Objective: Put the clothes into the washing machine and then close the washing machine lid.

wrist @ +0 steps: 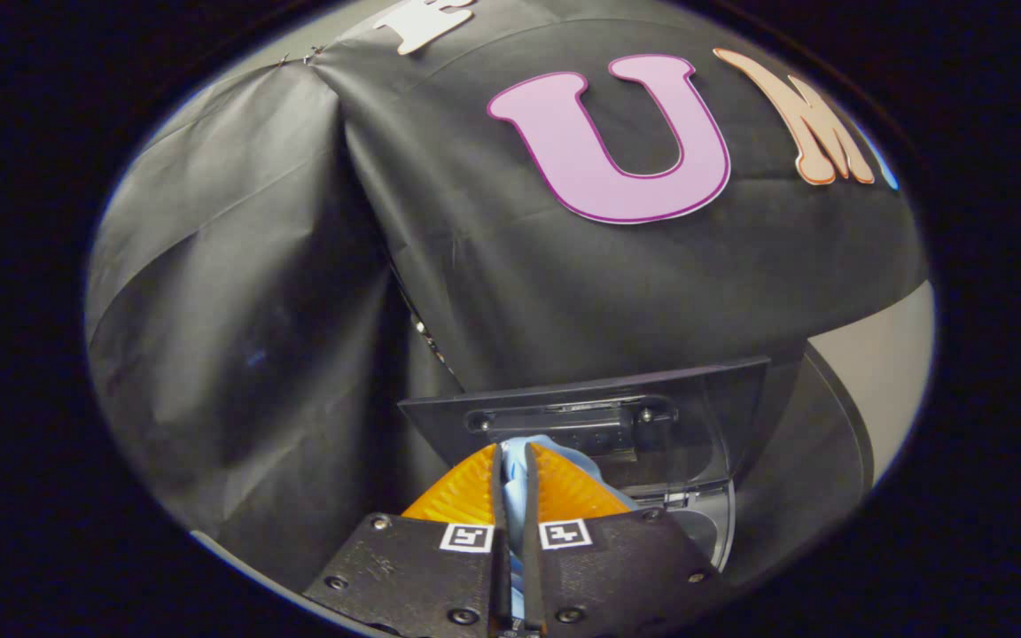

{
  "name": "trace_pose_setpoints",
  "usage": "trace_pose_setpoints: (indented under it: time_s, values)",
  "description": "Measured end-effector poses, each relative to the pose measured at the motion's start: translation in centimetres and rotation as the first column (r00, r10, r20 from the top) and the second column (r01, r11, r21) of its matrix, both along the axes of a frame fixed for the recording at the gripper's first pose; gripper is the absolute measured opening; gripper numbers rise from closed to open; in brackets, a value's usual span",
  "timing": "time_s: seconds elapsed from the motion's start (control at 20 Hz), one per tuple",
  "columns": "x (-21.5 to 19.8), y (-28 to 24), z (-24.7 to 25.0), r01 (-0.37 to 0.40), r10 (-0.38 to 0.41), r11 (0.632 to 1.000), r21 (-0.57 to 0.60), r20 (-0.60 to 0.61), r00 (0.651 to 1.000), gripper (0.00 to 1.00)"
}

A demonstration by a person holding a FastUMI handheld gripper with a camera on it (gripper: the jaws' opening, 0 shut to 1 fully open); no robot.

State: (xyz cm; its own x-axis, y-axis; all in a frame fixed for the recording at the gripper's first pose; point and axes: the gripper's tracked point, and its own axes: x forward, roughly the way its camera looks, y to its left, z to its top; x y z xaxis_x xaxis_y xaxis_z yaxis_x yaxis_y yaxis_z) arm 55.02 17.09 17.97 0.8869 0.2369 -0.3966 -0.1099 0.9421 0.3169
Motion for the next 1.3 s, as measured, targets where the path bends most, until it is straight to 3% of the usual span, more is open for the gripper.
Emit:
trace_pose_setpoints:
  time_s: [0.35,0.5,0.65,0.8,1.2,1.3]
  values:
    - [0.8,-0.7,-3.0,0.049,-0.050,0.999,-0.011,-0.036,0.998,0.15]
    - [1.4,-1.0,0.4,0.070,-0.073,0.997,0.040,0.073,0.995,0.09]
    - [1.7,-1.7,3.3,0.073,-0.076,0.997,0.027,0.141,0.987,0.19]
    - [2.2,-1.7,3.3,0.068,-0.058,0.996,-0.053,0.172,0.983,0.39]
    - [7.1,-3.7,1.5,0.194,-0.148,0.951,-0.240,0.196,0.969,0.98]
    - [8.5,-4.1,0.5,0.207,-0.166,0.945,-0.254,0.174,0.971,0.97]
